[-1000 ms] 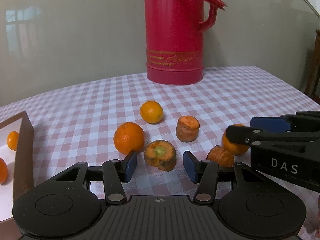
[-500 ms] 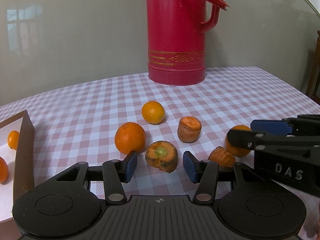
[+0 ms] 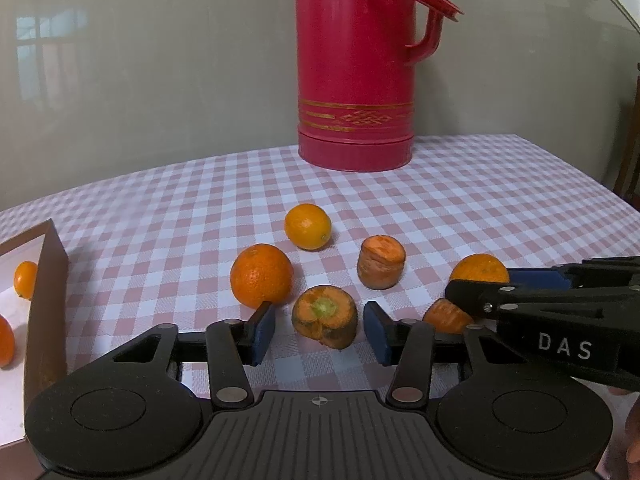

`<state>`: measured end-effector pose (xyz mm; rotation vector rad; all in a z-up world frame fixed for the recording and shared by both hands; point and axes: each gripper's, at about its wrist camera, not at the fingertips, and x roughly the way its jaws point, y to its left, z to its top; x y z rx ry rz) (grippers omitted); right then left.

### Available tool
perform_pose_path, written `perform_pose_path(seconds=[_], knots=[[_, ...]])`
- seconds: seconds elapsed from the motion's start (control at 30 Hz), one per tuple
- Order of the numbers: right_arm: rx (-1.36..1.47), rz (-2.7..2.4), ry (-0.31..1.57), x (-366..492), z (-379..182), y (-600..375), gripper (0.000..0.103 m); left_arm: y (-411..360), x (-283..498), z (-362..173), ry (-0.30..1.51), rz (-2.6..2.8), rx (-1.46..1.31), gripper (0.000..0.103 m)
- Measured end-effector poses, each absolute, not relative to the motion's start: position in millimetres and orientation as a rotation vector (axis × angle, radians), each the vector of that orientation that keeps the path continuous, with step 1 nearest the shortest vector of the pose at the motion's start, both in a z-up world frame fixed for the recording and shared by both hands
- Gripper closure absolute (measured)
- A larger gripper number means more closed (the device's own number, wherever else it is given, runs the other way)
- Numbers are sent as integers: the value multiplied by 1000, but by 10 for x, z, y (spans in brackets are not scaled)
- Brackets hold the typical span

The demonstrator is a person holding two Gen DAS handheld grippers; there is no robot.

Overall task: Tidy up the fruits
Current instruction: 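Close the left gripper on the cut fruit piece while the right gripper grasps a mandarin, then carry the cut piece and mandarin with both grippers over the white box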

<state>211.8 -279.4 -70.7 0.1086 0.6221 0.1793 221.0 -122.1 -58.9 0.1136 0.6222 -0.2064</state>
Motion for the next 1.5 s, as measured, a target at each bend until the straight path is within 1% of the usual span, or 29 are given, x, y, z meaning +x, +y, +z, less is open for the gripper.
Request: perform_pose_path(seconds=[0.03,0.07,0.13,0.43,0.8,1.0,1.1,1.5], knots=[[111,181,625,2118,-705,-2795,72,-1234,2206,-589,620,-216,117,67],[106,189,623,2115,-701,-2783,75,-1253,2201,-588,617,-214,125,68],[78,182,614,2095,-693,-2746,76,-1266,2194,-586,614,-211,135,68],[64,130,595,2040,-641,-2871,76,-1202,2074,-524,574,-207,114,68],[64,126,497,1615,-272,-2866,76,-929,1580,-117,479,-199,114,68],[115,189,460,1438,-131,-2660,76,-670,1286,90,432,-166,135,68],[87,219,457,1336,-98,-2467,76,-516,1193,163,418,-145,131,68],[-3,358,416,1068,61,-1759,76,144,770,109,426,-27,79,68]])
